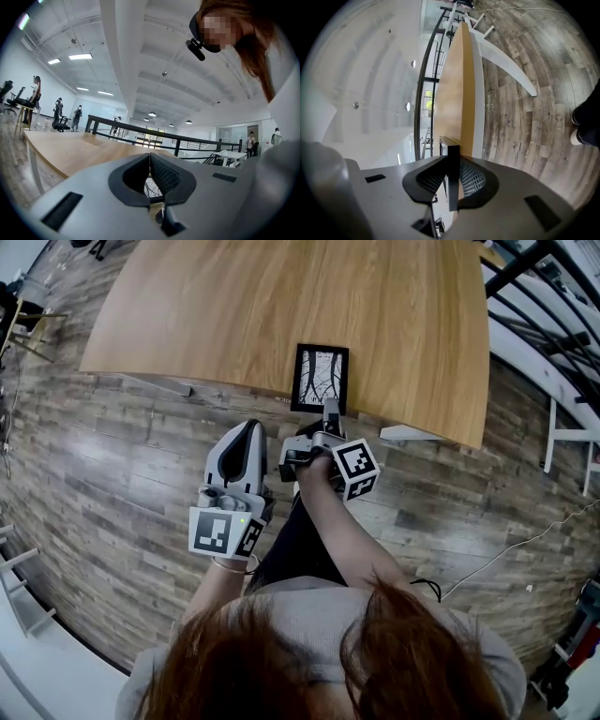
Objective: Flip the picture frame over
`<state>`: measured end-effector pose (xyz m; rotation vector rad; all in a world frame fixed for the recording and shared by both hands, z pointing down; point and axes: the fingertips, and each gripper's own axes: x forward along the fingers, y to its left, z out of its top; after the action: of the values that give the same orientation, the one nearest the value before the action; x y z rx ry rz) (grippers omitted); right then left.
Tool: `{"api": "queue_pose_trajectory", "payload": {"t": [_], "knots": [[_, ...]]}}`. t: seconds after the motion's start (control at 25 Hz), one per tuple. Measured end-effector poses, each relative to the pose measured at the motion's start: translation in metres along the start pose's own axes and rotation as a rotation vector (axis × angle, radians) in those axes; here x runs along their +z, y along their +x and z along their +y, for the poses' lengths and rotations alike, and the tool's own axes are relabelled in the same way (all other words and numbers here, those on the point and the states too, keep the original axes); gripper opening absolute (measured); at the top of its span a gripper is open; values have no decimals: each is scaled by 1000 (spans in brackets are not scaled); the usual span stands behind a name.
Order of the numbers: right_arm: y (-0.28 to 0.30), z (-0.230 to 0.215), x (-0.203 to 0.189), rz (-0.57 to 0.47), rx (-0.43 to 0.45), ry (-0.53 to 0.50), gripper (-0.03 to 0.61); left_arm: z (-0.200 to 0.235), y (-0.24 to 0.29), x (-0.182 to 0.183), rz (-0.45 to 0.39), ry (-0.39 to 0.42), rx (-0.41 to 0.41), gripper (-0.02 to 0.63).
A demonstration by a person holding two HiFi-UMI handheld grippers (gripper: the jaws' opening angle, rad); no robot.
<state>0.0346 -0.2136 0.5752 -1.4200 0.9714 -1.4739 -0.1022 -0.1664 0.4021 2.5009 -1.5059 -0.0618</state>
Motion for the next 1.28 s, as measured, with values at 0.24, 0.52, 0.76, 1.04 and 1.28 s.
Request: {"api": "queue_pose_trajectory", "payload": {"t": [0.24,0.52,0.76,1.04,1.28], "knots": [[4,-8,-1,14,-18,2,91,-1,5,-5,16,4,-5,8],[4,-9,-2,9,-25,9,92,-7,8,-5,21,8,-25,8],[7,-10,-4,46,24,10,94,-4,11,-6,22,8,-23,9],[8,-1,-7,125,116,-83,180,-7,10,-8,22,3,-26,8],[3,-16,-13,178,77,-76,232,-10,9,-5,5,10,-27,9]]}}
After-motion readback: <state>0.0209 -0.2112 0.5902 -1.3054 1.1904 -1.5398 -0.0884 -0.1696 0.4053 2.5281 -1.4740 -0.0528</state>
